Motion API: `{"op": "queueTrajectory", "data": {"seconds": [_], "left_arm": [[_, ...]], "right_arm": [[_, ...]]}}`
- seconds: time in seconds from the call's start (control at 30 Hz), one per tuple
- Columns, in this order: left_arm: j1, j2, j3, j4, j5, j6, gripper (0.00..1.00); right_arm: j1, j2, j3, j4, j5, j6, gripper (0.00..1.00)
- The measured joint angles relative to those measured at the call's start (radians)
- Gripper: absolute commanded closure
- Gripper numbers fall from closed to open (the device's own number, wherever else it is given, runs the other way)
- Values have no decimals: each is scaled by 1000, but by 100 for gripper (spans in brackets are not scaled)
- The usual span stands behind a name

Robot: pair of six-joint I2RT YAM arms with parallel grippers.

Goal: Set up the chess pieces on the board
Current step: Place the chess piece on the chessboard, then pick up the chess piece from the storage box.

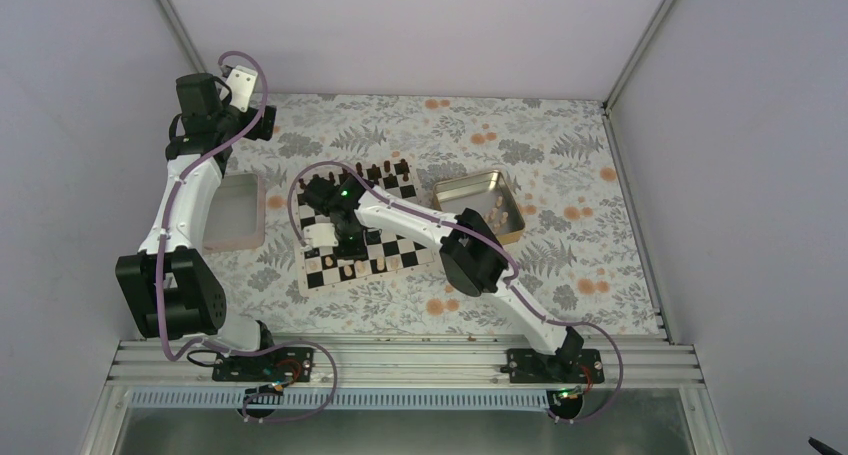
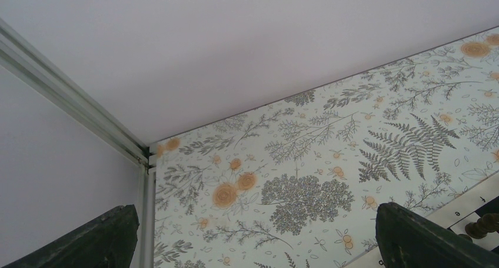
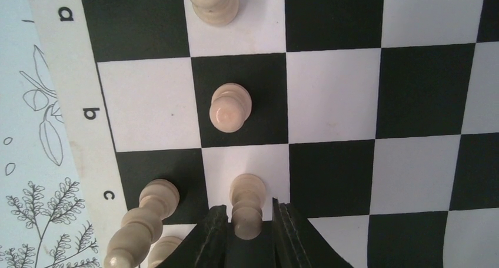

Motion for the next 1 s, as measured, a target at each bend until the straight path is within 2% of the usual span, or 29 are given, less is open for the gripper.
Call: {"op": "queueTrajectory", "data": {"seconds": [0.23, 0.47, 0.63, 0.83, 0.9, 1.0], "left_arm": [[0, 0, 0, 0, 0, 0, 0], [0, 0, 0, 0, 2, 0, 0], [0, 0, 0, 0, 2, 0, 0], [0, 0, 0, 0, -1, 0, 0], [0, 0, 0, 0, -2, 0, 0], [0, 0, 0, 0, -3, 0, 0]], "right_arm": [[-9, -34, -9, 2, 2, 1, 75], [-77, -245, -73, 2, 27, 5, 72], [-276, -399, -153, 19, 61, 13, 69], [-581, -489, -382, 50, 102, 19, 68], [-640, -499, -465, 55, 108, 19, 67], [-664, -500, -559, 60, 103, 19, 66]]}}
